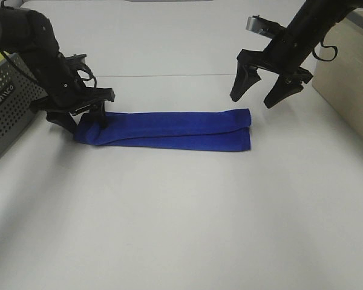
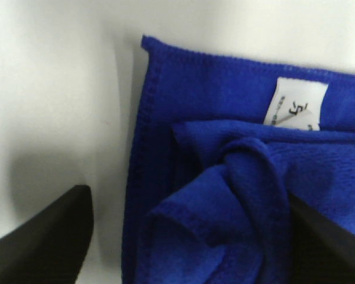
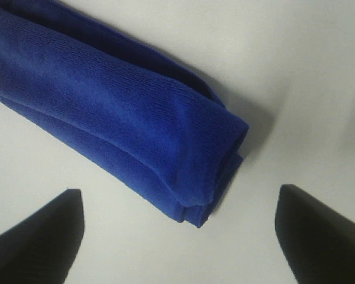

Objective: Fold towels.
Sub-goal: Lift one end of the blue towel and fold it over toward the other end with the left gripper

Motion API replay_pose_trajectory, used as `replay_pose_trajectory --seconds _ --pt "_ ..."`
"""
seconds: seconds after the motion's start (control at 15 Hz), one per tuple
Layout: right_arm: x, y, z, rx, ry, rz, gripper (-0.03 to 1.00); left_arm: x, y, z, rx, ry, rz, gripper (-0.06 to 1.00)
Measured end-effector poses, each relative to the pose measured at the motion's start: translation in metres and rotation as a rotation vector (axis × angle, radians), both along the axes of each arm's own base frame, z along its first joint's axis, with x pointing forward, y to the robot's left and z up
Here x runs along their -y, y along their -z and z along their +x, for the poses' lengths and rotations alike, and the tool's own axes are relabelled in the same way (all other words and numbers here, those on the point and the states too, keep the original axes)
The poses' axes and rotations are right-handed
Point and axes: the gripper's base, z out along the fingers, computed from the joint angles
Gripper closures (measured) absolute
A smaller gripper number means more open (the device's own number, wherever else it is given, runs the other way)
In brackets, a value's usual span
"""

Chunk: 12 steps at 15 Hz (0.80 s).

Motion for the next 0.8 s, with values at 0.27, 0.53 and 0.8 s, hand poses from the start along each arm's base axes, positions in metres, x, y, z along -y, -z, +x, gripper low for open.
replay_pose_trajectory --seconds 0.27,0.53,0.8 --pt "0.000 0.000 0.000 -0.001 -0.001 -0.001 0.12 0.001 0.001 0.004 0.035 -0.011 -0.016 0.79" --pt "0.000 0.000 0.000 -0.001 -0.001 -0.001 0.12 -0.001 -0.003 0.004 0.051 0.004 0.007 0.88" --pt "0.000 0.000 0.000 -0.001 -0.001 -0.001 0.12 -0.008 -0.054 0.002 0.050 0.032 0.094 0.88"
